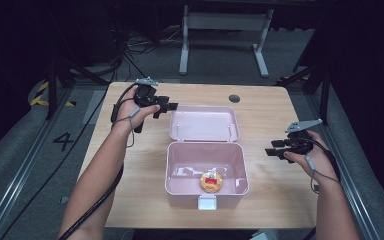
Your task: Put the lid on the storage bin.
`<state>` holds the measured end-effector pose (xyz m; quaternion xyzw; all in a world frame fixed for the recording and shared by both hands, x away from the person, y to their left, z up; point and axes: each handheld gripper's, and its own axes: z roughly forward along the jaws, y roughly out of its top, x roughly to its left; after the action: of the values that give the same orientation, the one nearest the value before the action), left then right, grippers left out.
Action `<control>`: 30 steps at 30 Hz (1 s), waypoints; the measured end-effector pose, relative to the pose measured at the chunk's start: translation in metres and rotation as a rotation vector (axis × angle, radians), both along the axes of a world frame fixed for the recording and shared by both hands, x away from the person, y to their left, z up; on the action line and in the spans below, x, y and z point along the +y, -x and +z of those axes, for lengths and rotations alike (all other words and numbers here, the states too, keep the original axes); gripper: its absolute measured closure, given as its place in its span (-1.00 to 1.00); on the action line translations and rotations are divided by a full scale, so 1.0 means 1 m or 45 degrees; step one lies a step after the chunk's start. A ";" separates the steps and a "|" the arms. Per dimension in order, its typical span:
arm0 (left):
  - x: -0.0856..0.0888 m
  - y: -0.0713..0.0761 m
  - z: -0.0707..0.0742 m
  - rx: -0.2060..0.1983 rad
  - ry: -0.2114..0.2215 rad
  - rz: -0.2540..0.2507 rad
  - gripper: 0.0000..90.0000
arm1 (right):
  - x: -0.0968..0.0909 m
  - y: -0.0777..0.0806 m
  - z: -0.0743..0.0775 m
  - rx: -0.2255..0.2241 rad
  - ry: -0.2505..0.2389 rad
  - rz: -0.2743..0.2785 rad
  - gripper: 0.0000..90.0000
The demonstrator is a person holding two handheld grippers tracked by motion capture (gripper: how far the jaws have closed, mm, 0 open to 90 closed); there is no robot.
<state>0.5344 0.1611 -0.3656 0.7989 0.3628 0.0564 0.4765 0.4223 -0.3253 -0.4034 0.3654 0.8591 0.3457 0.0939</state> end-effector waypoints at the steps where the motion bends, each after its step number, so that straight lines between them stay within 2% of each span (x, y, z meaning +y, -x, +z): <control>1: -0.001 -0.002 -0.002 0.037 0.001 0.013 0.00 | 0.000 0.000 0.000 0.002 0.001 0.001 0.15; 5: -0.003 -0.008 -0.008 0.057 -0.007 0.005 0.02 | 0.001 0.000 0.000 0.004 0.002 0.006 0.15; 7: -0.005 -0.013 -0.013 0.067 -0.036 -0.004 0.02 | 0.001 0.000 -0.001 0.004 0.004 0.008 0.15; 9: -0.008 -0.016 -0.019 0.092 -0.039 0.002 0.02 | 0.002 0.000 -0.001 0.005 0.006 0.008 0.15; 21: -0.016 -0.024 -0.035 0.182 -0.065 -0.005 0.08 | 0.004 0.000 -0.003 0.011 0.021 0.016 0.14; 22: -0.016 -0.024 -0.035 0.182 -0.065 -0.005 0.10 | 0.004 0.000 -0.003 0.011 0.021 0.016 0.14; 23: -0.018 -0.024 -0.036 0.205 -0.062 -0.011 0.11 | 0.004 0.000 -0.003 0.015 0.019 0.015 0.14; 28: -0.020 -0.026 -0.038 0.218 -0.078 -0.016 0.17 | 0.004 0.000 -0.004 0.014 0.021 0.018 0.14; 30: -0.022 -0.026 -0.039 0.242 -0.084 -0.020 0.21 | 0.004 0.000 -0.004 0.016 0.024 0.019 0.14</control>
<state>0.5605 0.1388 -0.4047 0.8186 0.3981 -0.0114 0.4139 0.4222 -0.3212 -0.4076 0.3604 0.8656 0.3361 0.0893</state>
